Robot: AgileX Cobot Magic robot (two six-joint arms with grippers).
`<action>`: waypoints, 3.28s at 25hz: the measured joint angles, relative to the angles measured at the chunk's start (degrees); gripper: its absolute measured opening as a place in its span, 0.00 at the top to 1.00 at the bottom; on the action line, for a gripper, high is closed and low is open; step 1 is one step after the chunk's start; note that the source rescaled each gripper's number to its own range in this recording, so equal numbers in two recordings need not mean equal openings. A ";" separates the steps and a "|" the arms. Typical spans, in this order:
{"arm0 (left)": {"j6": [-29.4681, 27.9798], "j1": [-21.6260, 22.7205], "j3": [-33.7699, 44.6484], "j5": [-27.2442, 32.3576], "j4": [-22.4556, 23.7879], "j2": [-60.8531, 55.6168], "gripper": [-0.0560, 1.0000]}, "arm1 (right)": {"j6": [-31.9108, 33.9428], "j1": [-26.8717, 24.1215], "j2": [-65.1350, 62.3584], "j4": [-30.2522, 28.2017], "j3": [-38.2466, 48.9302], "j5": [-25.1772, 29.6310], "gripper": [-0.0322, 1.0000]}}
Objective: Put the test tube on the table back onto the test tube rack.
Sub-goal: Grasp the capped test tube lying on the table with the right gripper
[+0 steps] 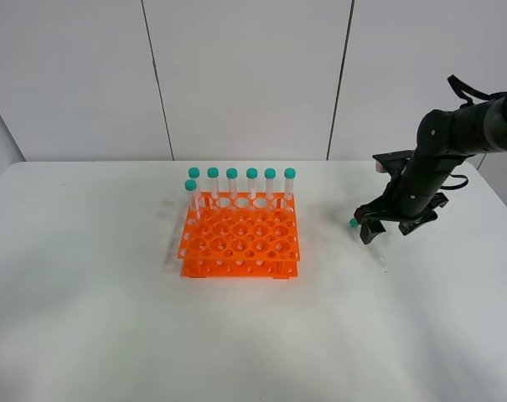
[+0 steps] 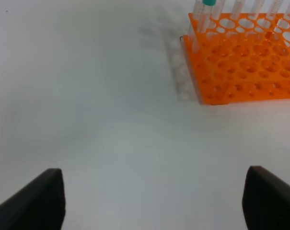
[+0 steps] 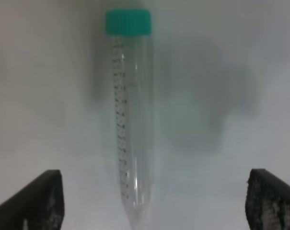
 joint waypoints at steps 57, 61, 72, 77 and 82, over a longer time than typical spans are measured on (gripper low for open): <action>0.00 0.00 0.00 0.00 0.00 0.00 0.22 | 8.38 3.55 5.75 -4.21 -4.24 6.97 0.23; 0.00 0.00 0.00 0.00 0.00 0.00 0.22 | 8.32 3.08 6.74 -4.21 -4.24 7.16 0.23; 0.00 0.00 0.00 0.00 0.00 0.00 0.22 | 7.47 3.07 7.78 -3.84 -4.36 7.10 0.96; 0.00 0.00 0.00 0.00 0.00 0.00 0.22 | 7.30 3.07 7.78 -3.78 -4.36 6.93 0.96; 0.00 0.00 0.00 0.00 0.00 0.00 0.22 | 5.81 3.07 7.95 -3.78 -5.99 9.26 0.96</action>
